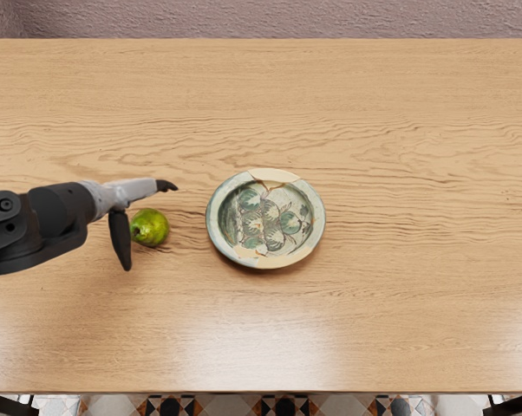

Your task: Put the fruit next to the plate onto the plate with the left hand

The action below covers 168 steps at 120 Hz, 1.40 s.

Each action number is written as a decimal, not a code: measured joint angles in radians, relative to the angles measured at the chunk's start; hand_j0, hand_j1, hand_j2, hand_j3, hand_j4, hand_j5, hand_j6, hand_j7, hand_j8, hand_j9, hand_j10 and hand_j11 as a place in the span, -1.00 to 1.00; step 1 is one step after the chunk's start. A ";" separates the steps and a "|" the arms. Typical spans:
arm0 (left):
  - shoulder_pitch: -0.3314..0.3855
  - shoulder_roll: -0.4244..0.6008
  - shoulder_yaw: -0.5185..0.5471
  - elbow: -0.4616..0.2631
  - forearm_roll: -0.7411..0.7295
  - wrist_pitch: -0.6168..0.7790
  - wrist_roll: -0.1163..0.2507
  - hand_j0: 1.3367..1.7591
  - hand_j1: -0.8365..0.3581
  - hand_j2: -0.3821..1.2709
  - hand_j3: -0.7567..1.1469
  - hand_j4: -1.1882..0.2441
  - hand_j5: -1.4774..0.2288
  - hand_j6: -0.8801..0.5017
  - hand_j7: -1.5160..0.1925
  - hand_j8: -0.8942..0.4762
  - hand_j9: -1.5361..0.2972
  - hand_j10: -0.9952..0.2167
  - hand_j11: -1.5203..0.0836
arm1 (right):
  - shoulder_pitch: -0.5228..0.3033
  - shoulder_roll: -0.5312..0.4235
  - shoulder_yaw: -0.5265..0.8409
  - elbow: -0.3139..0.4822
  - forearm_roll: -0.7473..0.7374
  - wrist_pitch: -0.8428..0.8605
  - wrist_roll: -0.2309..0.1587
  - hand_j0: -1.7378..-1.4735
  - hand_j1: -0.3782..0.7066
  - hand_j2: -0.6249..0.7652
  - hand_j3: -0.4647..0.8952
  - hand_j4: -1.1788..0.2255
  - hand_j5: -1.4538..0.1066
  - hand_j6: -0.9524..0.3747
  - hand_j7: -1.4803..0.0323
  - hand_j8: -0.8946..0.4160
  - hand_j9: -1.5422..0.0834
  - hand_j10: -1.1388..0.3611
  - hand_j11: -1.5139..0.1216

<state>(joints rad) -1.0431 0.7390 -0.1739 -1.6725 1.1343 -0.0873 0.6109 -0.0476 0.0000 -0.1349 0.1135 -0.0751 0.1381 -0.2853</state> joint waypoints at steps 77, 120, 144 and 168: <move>0.000 -0.018 0.025 0.019 0.011 -0.003 0.000 0.52 0.46 -0.47 -0.20 0.29 0.33 -0.12 0.37 -0.09 0.30 0.20 0.47 | 0.000 0.000 0.000 0.000 0.000 0.000 0.000 -0.40 -0.95 -0.10 -0.32 0.68 0.86 0.43 0.96 0.37 0.90 0.52 0.85; 0.000 -0.017 0.025 0.025 0.000 -0.009 0.000 0.52 0.11 -0.42 -0.20 0.08 0.08 -0.18 0.13 -0.17 0.07 -0.04 0.21 | 0.000 0.000 0.000 -0.003 0.000 0.000 0.000 -0.40 -0.95 -0.10 -0.32 0.68 0.86 0.43 0.96 0.36 0.90 0.52 0.85; -0.002 -0.019 0.024 0.035 -0.008 -0.027 0.000 0.50 -0.03 -0.41 -0.21 0.09 -0.04 -0.06 0.00 -0.05 -0.05 -0.14 0.06 | 0.000 0.000 0.000 -0.003 0.000 0.000 0.000 -0.40 -0.95 -0.10 -0.32 0.68 0.86 0.43 0.96 0.36 0.90 0.52 0.85; -0.008 -0.010 0.018 0.040 -0.026 -0.047 0.000 0.49 0.07 -0.49 -0.20 0.08 -0.12 -0.07 -0.08 -0.09 -0.13 -0.21 -0.03 | 0.000 0.000 0.000 -0.003 0.000 0.000 0.000 -0.40 -0.95 -0.10 -0.32 0.68 0.86 0.43 0.96 0.36 0.90 0.52 0.85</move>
<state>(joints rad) -1.0511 0.7286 -0.1555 -1.6330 1.1083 -0.1341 0.6104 -0.0476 0.0000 -0.1349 0.1106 -0.0752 0.1380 -0.2853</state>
